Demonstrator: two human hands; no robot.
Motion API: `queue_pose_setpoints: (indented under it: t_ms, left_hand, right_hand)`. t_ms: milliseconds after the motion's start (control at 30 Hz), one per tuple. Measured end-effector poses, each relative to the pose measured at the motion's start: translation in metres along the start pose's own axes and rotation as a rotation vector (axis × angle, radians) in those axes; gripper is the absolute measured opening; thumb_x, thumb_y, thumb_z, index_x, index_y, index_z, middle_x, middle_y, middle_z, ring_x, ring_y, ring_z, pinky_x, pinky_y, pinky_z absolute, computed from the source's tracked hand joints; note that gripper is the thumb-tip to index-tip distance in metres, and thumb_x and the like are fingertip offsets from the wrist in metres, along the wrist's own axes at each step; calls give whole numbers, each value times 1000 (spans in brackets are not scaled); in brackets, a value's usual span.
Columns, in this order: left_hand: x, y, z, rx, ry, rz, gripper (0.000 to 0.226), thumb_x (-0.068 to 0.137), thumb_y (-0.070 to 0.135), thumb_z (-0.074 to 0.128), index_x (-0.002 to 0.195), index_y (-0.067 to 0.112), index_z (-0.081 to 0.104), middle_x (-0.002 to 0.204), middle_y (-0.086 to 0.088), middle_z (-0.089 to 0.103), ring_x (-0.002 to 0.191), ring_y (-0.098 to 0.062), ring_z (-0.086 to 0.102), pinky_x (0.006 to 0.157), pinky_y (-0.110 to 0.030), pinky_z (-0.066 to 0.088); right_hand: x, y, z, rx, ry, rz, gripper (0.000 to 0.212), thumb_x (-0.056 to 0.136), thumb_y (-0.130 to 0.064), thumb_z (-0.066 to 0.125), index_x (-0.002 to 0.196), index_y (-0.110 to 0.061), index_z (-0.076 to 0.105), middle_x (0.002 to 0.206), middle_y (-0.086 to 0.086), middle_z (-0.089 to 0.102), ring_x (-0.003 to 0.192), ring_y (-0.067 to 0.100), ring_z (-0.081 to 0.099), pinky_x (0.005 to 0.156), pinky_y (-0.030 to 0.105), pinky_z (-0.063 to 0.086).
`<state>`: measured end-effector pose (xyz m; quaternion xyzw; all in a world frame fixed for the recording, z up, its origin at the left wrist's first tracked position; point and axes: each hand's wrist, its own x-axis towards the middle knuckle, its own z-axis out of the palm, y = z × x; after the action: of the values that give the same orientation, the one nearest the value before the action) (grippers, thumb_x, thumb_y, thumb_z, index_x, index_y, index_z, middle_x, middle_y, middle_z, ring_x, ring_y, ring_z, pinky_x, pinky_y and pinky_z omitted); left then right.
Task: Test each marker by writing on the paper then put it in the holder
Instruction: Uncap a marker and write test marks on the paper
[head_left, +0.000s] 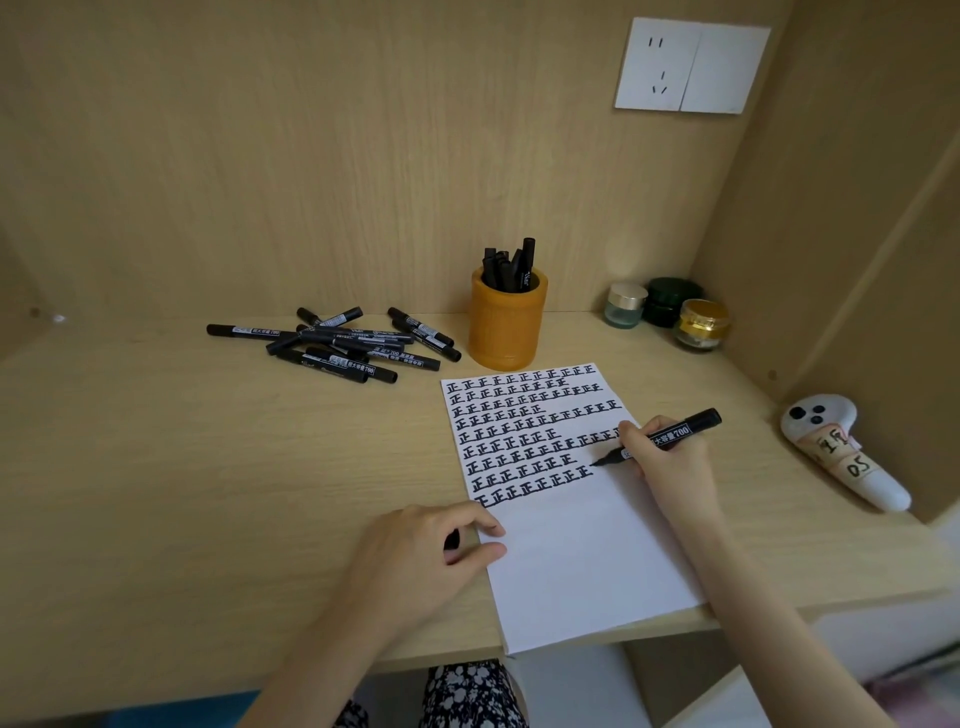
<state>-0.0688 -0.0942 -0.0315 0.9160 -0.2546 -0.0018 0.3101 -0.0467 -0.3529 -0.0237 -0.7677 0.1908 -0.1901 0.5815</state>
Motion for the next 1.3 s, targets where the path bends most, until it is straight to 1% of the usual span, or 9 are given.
queue_pose_setpoints:
  t_ms: [133, 367, 567, 700, 767, 833, 933, 1233, 1300]
  left_hand:
    - [-1, 0, 0, 1, 3, -1, 20, 83, 55, 58, 98, 45, 63, 47, 13, 46, 49, -1, 48, 50, -11, 31]
    - [-1, 1, -1, -3, -5, -1, 21, 83, 55, 57, 100, 45, 63, 49, 14, 49, 48, -6, 46, 51, -11, 34]
    - [-1, 4, -3, -3, -37, -15, 20, 83, 55, 57, 100, 45, 63, 59, 38, 50, 50, -1, 48, 51, -11, 33]
    - [-1, 3, -2, -13, -16, -7, 20, 83, 55, 58, 99, 45, 63, 56, 29, 53, 51, -2, 49, 51, -11, 33]
    - [-1, 1, -1, -12, 0, -3, 21, 82, 56, 57, 99, 45, 63, 51, 16, 51, 49, -4, 47, 51, -11, 35]
    - [-1, 0, -1, -4, 3, 5, 22, 83, 57, 57, 99, 44, 64, 49, 13, 48, 48, -6, 46, 52, -11, 36]
    - [-1, 0, -1, -6, -2, -3, 21, 83, 56, 57, 99, 45, 64, 49, 12, 47, 48, -5, 46, 52, -11, 36]
    - [-1, 1, -1, -14, -4, -11, 21, 82, 55, 58, 99, 45, 64, 48, 16, 50, 48, -3, 47, 51, -10, 35]
    - [-2, 2, -2, -5, -11, -12, 21, 83, 56, 57, 100, 45, 63, 53, 23, 53, 49, -3, 48, 51, -10, 34]
  right_hand:
    - [2, -1, 1, -33, 19, -24, 29, 84, -8, 61, 60, -10, 47, 50, -4, 38, 42, 5, 29, 40, 18, 23]
    - [1, 0, 0, -38, 42, -37, 23, 84, -9, 61, 65, -2, 50, 58, 4, 37, 54, 12, 30, 41, 21, 21]
    - [3, 2, 1, -63, 35, -64, 26, 85, -10, 60, 68, 7, 50, 58, 4, 37, 52, 11, 30, 43, 23, 23]
    - [4, 3, 1, -43, 45, -57, 27, 84, -11, 60, 71, 11, 49, 60, 6, 38, 54, 12, 31, 43, 23, 22]
    - [3, 3, 0, -7, 34, -47, 26, 85, -12, 61, 67, 5, 51, 61, 6, 39, 58, 14, 33, 46, 24, 23]
    - [2, 3, 0, 19, 18, -37, 26, 85, -14, 63, 64, -4, 53, 56, 1, 41, 55, 13, 34, 50, 26, 26]
    - [1, 3, 0, 7, -2, -27, 27, 86, -17, 63, 62, -10, 54, 48, -9, 44, 48, 8, 36, 49, 24, 28]
    - [2, 1, 1, -26, 8, -57, 23, 84, -7, 61, 64, -5, 50, 52, -3, 36, 46, 6, 30, 42, 19, 23]
    - [1, 1, 0, -25, 8, -54, 21, 84, -9, 61, 66, -3, 52, 53, -2, 37, 49, 8, 31, 42, 19, 23]
